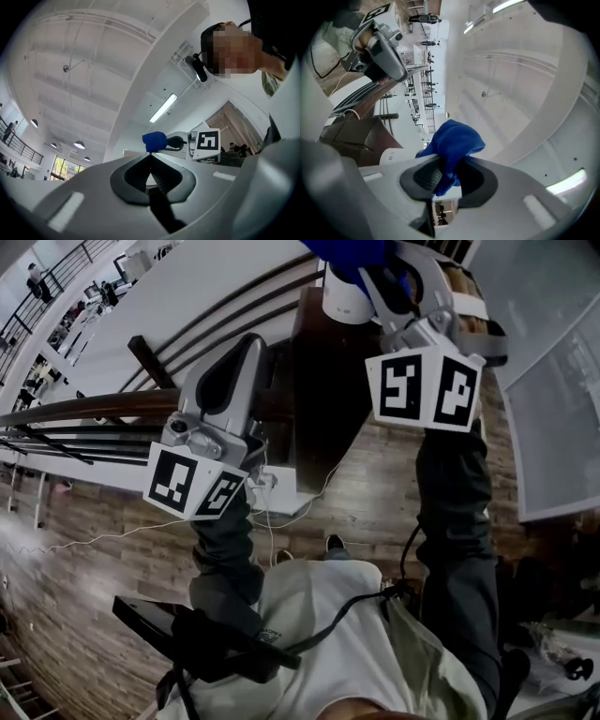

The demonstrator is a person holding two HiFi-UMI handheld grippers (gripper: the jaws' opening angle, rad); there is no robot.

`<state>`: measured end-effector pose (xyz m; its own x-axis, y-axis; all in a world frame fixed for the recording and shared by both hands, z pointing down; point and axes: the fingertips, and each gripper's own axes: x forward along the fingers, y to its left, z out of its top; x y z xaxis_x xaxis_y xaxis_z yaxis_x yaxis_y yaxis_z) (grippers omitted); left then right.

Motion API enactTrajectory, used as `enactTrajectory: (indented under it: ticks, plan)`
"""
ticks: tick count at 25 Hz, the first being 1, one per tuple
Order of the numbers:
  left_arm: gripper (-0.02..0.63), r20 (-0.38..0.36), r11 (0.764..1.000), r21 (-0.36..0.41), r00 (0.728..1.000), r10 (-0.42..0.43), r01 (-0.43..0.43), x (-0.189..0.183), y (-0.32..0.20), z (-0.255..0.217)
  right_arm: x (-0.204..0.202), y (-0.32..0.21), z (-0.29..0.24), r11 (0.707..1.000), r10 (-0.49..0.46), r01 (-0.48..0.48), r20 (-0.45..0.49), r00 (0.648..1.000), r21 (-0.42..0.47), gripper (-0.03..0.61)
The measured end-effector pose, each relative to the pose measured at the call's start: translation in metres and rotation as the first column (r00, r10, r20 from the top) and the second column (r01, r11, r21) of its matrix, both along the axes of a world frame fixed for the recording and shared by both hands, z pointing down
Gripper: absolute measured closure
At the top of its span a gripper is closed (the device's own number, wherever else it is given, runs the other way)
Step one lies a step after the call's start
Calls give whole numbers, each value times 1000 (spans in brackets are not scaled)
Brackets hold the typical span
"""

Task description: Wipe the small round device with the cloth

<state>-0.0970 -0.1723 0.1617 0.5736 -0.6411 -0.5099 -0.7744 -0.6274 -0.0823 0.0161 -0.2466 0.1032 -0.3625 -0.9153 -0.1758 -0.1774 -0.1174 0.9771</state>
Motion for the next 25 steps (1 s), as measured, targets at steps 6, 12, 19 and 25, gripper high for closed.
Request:
enactTrajectory:
  ticks: [6, 12, 19, 25]
  plan:
    - [609, 13, 1000, 5, 1000, 3, -3, -4, 3, -4, -25, 13, 62, 993, -51, 40, -95, 994, -110, 491]
    - [609, 15, 1000, 11, 1000, 4, -4, 9, 10, -11, -6, 25, 73, 983, -66, 38, -154, 986, -181, 491]
    - [609, -19, 1000, -6, 1000, 3, -3, -20, 6, 10, -5, 5, -9, 997, 52, -60, -151, 987, -49, 491]
    - [609, -31, 1000, 11, 999, -7, 8, -28, 9, 7, -46, -12, 10, 995, 2, -23, -216, 976, -95, 491]
